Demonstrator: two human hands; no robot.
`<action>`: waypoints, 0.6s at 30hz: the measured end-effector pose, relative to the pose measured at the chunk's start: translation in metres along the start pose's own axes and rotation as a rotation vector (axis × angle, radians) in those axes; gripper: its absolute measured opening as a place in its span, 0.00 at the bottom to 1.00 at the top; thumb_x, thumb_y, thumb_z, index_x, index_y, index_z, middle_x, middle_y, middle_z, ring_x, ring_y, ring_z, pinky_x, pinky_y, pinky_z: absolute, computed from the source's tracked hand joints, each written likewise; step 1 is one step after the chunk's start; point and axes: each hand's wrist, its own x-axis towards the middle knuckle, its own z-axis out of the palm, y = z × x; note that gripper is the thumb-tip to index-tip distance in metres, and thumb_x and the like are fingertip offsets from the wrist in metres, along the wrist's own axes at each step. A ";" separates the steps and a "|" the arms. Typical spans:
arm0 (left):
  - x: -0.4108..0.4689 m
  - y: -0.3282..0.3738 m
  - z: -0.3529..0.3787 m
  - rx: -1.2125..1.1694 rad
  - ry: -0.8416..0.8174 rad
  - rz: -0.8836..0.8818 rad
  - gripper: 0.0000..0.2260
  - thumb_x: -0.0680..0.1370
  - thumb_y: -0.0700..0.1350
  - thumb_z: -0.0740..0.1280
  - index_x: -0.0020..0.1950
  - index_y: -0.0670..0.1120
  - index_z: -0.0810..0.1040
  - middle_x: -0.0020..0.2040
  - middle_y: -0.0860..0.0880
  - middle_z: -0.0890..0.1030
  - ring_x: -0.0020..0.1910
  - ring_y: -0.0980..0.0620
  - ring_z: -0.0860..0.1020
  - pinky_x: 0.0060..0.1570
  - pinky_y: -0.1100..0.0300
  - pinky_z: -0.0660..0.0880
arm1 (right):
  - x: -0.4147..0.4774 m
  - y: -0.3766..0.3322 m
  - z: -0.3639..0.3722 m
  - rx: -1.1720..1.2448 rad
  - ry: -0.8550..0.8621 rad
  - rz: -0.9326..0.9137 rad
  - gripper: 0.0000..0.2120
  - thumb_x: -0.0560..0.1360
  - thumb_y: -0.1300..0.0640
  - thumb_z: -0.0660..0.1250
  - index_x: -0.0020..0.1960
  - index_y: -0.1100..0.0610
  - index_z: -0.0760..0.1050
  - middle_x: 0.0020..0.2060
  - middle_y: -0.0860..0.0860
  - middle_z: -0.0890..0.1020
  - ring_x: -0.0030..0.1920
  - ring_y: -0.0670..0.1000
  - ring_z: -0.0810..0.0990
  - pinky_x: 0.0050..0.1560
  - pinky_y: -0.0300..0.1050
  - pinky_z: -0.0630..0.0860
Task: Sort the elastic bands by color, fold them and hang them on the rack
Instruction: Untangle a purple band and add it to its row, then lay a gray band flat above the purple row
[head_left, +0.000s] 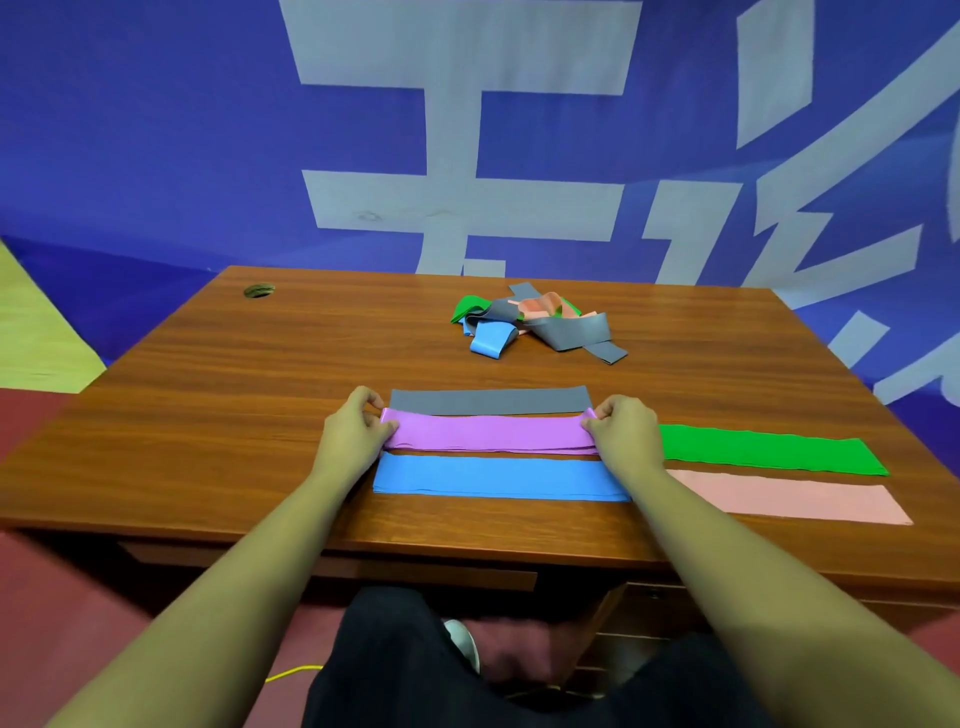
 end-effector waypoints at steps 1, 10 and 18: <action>-0.001 -0.001 0.000 -0.017 0.007 0.015 0.09 0.75 0.41 0.71 0.50 0.47 0.72 0.36 0.45 0.80 0.38 0.48 0.78 0.36 0.58 0.70 | 0.000 0.000 0.000 0.003 0.022 -0.006 0.08 0.73 0.52 0.72 0.41 0.55 0.77 0.39 0.52 0.82 0.41 0.54 0.79 0.41 0.50 0.78; 0.003 -0.002 0.013 0.216 0.000 0.018 0.06 0.75 0.46 0.70 0.49 0.48 0.76 0.52 0.43 0.72 0.47 0.42 0.77 0.49 0.54 0.73 | -0.004 0.007 0.006 -0.203 0.045 -0.170 0.06 0.74 0.57 0.72 0.47 0.57 0.77 0.47 0.57 0.77 0.51 0.58 0.76 0.50 0.53 0.77; 0.018 0.010 -0.003 0.218 0.114 0.145 0.08 0.74 0.43 0.66 0.51 0.46 0.73 0.51 0.44 0.73 0.47 0.42 0.76 0.51 0.48 0.75 | 0.019 -0.012 -0.019 -0.098 -0.002 -0.218 0.04 0.74 0.58 0.65 0.45 0.58 0.76 0.47 0.59 0.76 0.51 0.59 0.76 0.51 0.52 0.75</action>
